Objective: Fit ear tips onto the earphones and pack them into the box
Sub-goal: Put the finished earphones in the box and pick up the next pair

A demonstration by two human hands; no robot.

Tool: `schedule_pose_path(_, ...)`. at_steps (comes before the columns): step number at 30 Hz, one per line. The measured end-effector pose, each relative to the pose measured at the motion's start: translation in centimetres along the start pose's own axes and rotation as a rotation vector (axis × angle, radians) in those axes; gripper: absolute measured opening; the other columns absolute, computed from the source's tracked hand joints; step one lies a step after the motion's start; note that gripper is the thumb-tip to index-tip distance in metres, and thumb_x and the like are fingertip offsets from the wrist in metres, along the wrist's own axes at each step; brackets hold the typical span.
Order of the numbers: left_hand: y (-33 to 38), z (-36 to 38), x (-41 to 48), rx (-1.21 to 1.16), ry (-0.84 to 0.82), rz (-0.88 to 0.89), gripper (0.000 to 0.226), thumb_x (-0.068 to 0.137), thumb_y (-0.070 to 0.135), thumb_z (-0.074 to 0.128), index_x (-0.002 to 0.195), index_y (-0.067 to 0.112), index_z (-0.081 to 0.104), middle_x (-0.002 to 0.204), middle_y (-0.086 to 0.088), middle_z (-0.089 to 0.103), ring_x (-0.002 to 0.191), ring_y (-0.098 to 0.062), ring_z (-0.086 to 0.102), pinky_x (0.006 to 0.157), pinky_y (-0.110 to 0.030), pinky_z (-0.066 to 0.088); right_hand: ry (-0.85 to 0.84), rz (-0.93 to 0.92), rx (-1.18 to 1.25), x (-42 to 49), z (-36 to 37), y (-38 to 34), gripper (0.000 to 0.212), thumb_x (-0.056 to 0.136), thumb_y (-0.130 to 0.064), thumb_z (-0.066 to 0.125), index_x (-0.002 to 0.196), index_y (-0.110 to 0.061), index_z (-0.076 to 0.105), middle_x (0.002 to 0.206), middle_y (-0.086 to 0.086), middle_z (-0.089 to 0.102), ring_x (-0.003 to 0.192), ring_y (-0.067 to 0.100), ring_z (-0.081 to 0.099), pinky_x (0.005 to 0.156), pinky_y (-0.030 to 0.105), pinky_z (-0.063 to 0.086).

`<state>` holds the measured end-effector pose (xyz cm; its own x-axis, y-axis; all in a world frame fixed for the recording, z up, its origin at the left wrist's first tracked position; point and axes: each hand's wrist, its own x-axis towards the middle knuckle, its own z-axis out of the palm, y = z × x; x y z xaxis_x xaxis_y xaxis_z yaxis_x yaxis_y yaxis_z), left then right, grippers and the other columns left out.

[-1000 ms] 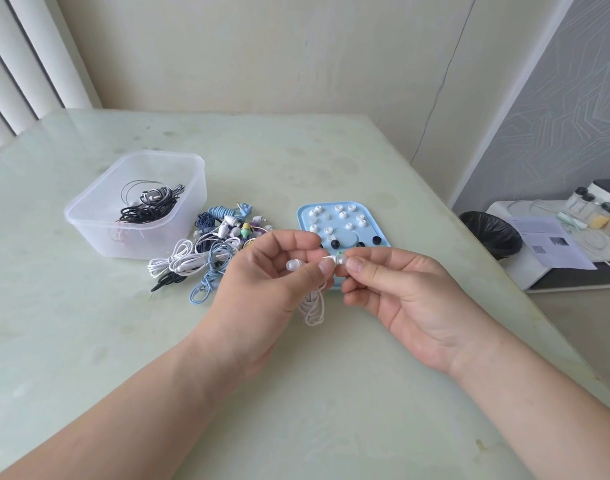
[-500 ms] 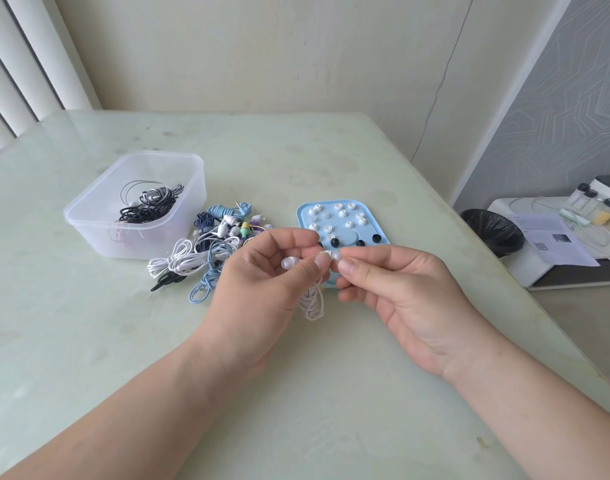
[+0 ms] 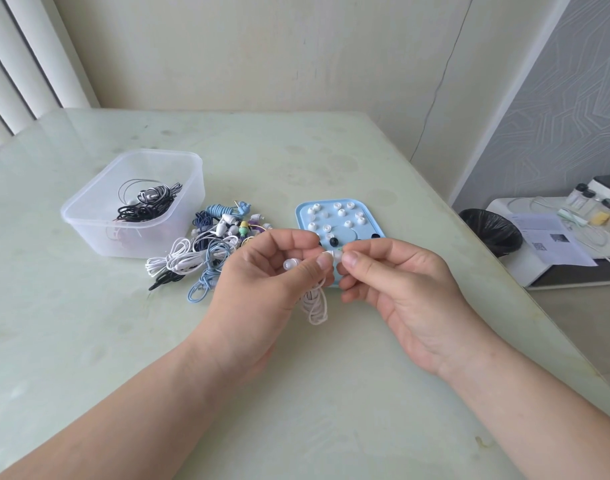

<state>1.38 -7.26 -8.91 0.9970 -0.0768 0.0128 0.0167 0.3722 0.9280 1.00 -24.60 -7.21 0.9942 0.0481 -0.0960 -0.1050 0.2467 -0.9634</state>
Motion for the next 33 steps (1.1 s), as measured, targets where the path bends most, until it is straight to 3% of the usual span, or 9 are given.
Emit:
schedule_pose_path(5, 0.3, 0.2, -0.2, -0.044, -0.038, -0.036, 0.030, 0.079, 0.006, 0.079, 0.108, 0.005, 0.069, 0.086, -0.010, 0.072, 0.080, -0.027, 0.072, 0.082, -0.036, 0.058, -0.025, -0.028, -0.077, 0.0, -0.1, 0.3, 0.027, 0.076, -0.017, 0.078, 0.098, -0.001, 0.078, 0.082, 0.015, 0.073, 0.073, 0.023, 0.063, 0.065, 0.032, 0.054)
schedule_pose_path(9, 0.6, 0.2, -0.3, -0.054, -0.043, -0.038, 0.026, 0.083, 0.005, 0.077, 0.107, 0.006, 0.070, 0.087, -0.010, 0.072, 0.078, -0.024, 0.073, 0.088, -0.041, 0.057, 0.011, -0.056, -0.136, 0.0, -0.3, 0.1, 0.013, 0.082, -0.014, 0.080, 0.093, -0.008, 0.080, 0.079, 0.011, 0.073, 0.070, 0.023, 0.062, 0.064, 0.035, 0.053)
schedule_pose_path(12, 0.7, 0.2, -0.2, -0.082, -0.048, -0.050, 0.026, 0.082, 0.005, 0.080, 0.107, 0.008, 0.071, 0.089, -0.011, 0.070, 0.078, -0.024, 0.072, 0.090, -0.041, 0.057, 0.021, -0.076, -0.161, -0.1, -0.3, 0.0, 0.017, 0.079, -0.021, 0.080, 0.091, -0.010, 0.080, 0.078, 0.007, 0.074, 0.069, 0.021, 0.063, 0.064, 0.036, 0.053)
schedule_pose_path(17, 1.7, 0.2, -0.3, -0.217, -0.048, -0.083, 0.027, 0.093, 0.005, 0.064, 0.119, 0.007, 0.069, 0.095, -0.013, 0.070, 0.084, -0.021, 0.071, 0.083, -0.032, 0.061, -0.085, -0.066, -0.279, -0.9, 0.5, -0.5, 0.035, 0.075, -0.032, 0.080, 0.104, -0.012, 0.078, 0.098, 0.006, 0.080, 0.084, 0.019, 0.070, 0.067, 0.035, 0.055)
schedule_pose_path(21, 2.2, 0.0, -0.3, -0.256, -0.020, -0.145, 0.027, 0.101, 0.008, 0.057, 0.122, 0.014, 0.073, 0.094, -0.014, 0.071, 0.089, -0.020, 0.072, 0.080, -0.028, 0.061, -0.181, -0.006, -0.340, -1.6, 1.4, -0.6, 0.044, 0.073, -0.028, 0.086, 0.115, -0.021, 0.074, 0.093, 0.012, 0.078, 0.085, 0.023, 0.071, 0.064, 0.035, 0.053)
schedule_pose_path(24, 2.3, 0.1, -0.4, -0.223, -0.014, -0.154, 0.023, 0.103, 0.009, 0.056, 0.120, 0.010, 0.071, 0.096, -0.013, 0.072, 0.088, -0.020, 0.072, 0.071, -0.029, 0.059, -0.184, 0.015, -0.306, -1.7, 1.6, -0.7, 0.037, 0.083, -0.016, 0.083, 0.118, -0.018, 0.072, 0.089, 0.018, 0.077, 0.078, 0.025, 0.069, 0.064, 0.037, 0.054)
schedule_pose_path(28, 2.1, 0.2, -0.4, -0.174, -0.012, -0.133, 0.018, 0.103, 0.007, 0.057, 0.120, 0.007, 0.065, 0.099, -0.014, 0.070, 0.088, -0.024, 0.067, 0.071, -0.037, 0.053, -0.139, 0.035, -0.263, -1.6, 1.8, -0.6, 0.024, 0.092, -0.008, 0.072, 0.114, -0.016, 0.074, 0.087, 0.021, 0.076, 0.072, 0.026, 0.068, 0.066, 0.037, 0.058)
schedule_pose_path(33, 1.5, 0.3, -0.6, 0.092, 0.038, -0.034, 0.012, 0.103, 0.006, 0.060, 0.113, 0.006, 0.066, 0.106, -0.015, 0.069, 0.090, -0.024, 0.070, 0.090, -0.039, 0.060, -0.002, 0.062, -0.157, -1.1, 1.6, -0.5, 0.020, 0.097, -0.010, 0.064, 0.115, -0.013, 0.073, 0.073, 0.013, 0.070, 0.064, 0.028, 0.061, 0.060, 0.039, 0.055)
